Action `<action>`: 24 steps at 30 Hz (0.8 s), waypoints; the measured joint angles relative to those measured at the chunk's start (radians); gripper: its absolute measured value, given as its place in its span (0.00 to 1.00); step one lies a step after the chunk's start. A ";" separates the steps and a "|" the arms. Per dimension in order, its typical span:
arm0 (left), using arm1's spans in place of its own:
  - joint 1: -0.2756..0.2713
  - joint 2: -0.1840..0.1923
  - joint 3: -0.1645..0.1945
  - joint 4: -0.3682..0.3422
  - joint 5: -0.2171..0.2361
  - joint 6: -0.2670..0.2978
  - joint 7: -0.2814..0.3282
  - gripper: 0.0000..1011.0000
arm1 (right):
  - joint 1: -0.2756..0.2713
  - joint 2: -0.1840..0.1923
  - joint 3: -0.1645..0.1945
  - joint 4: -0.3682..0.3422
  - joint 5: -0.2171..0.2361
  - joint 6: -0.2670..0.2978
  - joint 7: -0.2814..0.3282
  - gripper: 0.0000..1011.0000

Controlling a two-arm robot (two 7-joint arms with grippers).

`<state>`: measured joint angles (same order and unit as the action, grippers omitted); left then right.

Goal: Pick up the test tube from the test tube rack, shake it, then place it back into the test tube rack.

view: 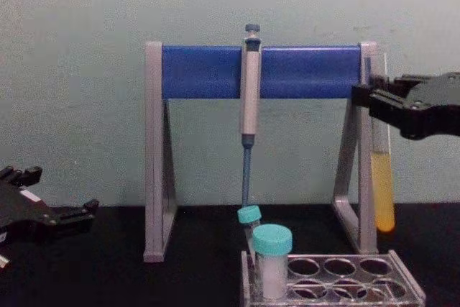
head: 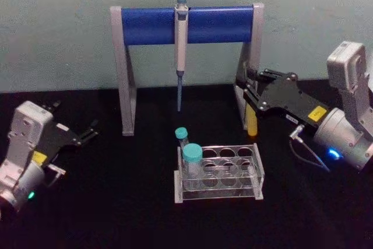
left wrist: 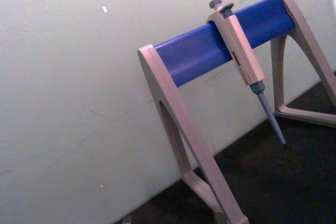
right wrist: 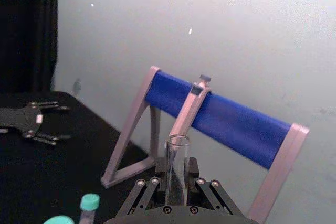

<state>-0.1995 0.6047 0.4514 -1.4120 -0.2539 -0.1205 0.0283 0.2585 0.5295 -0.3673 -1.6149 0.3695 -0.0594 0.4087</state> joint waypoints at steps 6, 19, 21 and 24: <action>0.000 0.000 0.000 0.000 0.000 0.000 0.000 0.99 | -0.004 -0.038 0.013 0.014 -0.027 -0.047 -0.024 0.23; 0.000 0.000 0.000 0.000 0.000 0.000 0.000 0.99 | -0.014 -0.122 0.063 0.063 0.192 -0.047 0.111 0.23; 0.000 0.000 0.000 0.000 0.000 0.000 0.000 0.99 | -0.014 -0.121 0.066 0.065 0.227 -0.035 0.132 0.23; 0.000 0.000 0.000 0.000 0.000 0.000 0.000 0.99 | -0.012 -0.111 0.067 0.066 0.279 -0.011 0.168 0.23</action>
<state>-0.1996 0.6047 0.4514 -1.4120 -0.2539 -0.1205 0.0283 0.2461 0.4184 -0.3007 -1.5487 0.6487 -0.0707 0.5762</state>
